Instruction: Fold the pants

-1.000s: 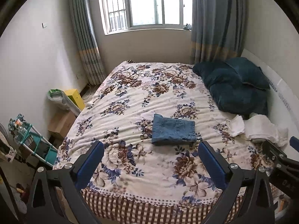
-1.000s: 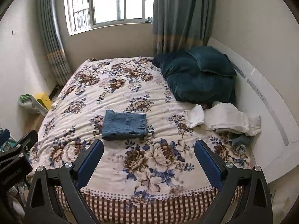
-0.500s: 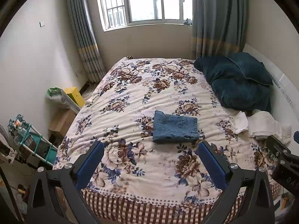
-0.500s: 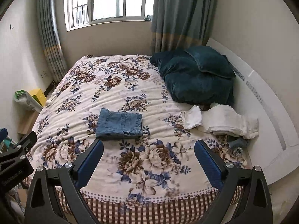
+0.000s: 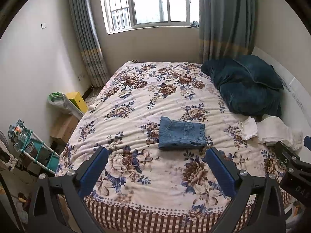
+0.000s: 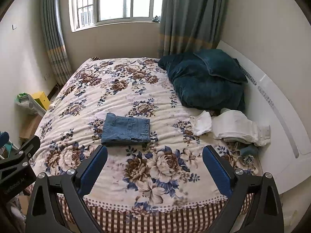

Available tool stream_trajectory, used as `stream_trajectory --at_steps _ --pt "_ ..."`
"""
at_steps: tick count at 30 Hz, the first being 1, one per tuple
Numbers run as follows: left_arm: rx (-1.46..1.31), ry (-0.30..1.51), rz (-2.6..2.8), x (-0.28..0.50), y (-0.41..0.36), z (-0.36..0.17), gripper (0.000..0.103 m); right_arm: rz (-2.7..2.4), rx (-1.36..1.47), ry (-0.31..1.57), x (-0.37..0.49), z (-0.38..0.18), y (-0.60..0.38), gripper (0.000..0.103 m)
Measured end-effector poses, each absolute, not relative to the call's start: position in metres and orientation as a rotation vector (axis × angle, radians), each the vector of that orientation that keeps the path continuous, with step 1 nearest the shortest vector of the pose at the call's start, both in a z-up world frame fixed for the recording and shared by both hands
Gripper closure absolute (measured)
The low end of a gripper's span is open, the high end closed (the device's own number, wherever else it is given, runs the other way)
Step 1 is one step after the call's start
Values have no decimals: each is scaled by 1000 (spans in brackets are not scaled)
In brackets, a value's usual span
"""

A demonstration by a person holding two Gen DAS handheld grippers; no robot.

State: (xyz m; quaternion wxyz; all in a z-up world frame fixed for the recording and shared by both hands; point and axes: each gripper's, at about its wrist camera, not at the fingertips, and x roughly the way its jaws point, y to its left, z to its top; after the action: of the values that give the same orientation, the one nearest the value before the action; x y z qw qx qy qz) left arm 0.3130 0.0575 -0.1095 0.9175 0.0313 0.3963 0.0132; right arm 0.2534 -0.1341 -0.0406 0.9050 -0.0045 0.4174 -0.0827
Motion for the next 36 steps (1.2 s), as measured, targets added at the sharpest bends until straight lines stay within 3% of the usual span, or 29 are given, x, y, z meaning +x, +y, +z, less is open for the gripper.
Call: stream_trajectory --at_steps 36 --pt "62 787 10 306 58 -95 0 -137 14 842 250 -31 -136 3"
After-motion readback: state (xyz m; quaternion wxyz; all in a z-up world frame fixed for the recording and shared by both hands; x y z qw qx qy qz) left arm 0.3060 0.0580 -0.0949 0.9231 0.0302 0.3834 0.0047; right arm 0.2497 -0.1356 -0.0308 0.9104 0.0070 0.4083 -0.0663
